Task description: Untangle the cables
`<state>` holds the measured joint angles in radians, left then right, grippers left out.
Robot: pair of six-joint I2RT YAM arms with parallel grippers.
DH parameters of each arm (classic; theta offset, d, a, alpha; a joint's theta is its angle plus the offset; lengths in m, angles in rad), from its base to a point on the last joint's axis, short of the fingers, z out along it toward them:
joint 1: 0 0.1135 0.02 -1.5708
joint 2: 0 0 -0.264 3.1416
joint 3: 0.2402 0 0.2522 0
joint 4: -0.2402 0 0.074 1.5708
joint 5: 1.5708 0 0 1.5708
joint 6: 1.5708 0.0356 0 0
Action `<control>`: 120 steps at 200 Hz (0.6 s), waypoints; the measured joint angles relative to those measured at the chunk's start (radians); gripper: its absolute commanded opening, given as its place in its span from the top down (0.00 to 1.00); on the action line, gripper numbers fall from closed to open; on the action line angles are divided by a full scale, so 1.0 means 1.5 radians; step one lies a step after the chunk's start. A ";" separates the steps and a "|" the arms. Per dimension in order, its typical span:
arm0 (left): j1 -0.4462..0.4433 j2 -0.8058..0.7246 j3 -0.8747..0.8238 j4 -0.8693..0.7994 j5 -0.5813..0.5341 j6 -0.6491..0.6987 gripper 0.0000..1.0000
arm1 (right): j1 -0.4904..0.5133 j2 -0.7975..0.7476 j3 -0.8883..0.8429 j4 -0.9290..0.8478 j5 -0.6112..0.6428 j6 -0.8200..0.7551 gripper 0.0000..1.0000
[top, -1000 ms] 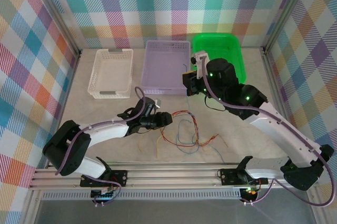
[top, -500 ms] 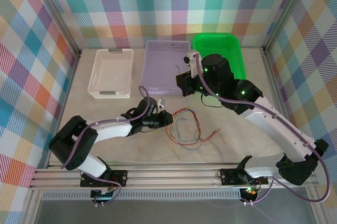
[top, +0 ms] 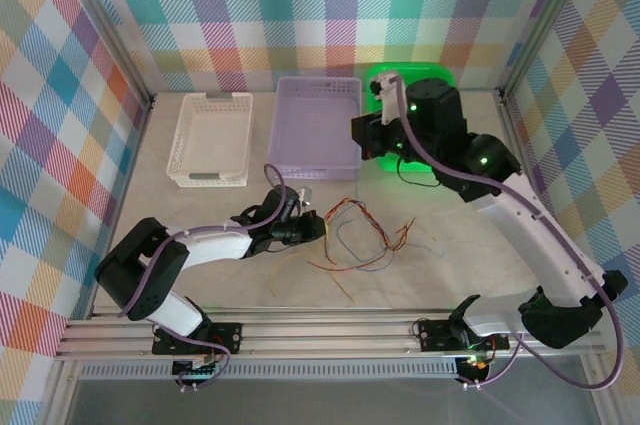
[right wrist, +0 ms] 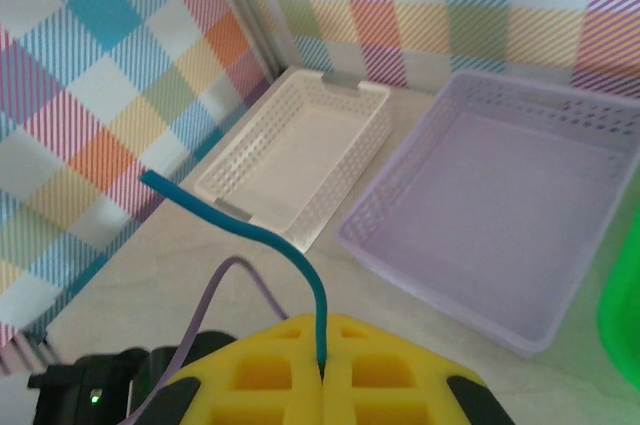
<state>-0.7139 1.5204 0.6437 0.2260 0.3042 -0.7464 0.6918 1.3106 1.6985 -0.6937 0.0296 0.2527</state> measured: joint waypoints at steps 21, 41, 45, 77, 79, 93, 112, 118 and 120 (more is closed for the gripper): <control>0.003 -0.010 -0.001 -0.035 -0.024 0.004 1.00 | -0.031 0.000 0.051 -0.024 0.011 0.000 1.00; 0.013 -0.016 -0.003 -0.068 -0.042 0.005 1.00 | -0.052 0.000 0.095 -0.046 0.027 0.000 1.00; 0.016 -0.017 -0.005 -0.073 -0.045 0.005 1.00 | -0.056 0.000 0.102 -0.050 0.029 0.000 1.00; 0.055 -0.030 -0.018 -0.128 -0.068 0.005 1.00 | -0.082 0.003 0.158 -0.089 0.051 -0.004 1.00; 0.057 -0.031 -0.018 -0.133 -0.070 0.005 1.00 | -0.084 0.004 0.164 -0.092 0.053 -0.004 1.00; 0.073 -0.038 -0.019 -0.159 -0.077 0.008 1.00 | -0.095 0.016 0.208 -0.115 0.062 -0.005 1.00; 0.088 -0.057 -0.022 -0.192 -0.090 0.014 1.00 | -0.105 0.035 0.279 -0.144 0.081 -0.008 1.00; 0.092 -0.064 -0.022 -0.201 -0.093 0.016 1.00 | -0.108 0.042 0.302 -0.154 0.087 -0.011 1.00; 0.093 -0.067 -0.022 -0.204 -0.095 0.018 1.00 | -0.108 0.045 0.310 -0.157 0.089 -0.013 1.00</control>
<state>-0.5751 1.4204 0.6106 -0.0803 0.1616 -0.7193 0.5297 1.3781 2.1639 -0.9287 0.1635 0.2333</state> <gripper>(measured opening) 0.059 0.058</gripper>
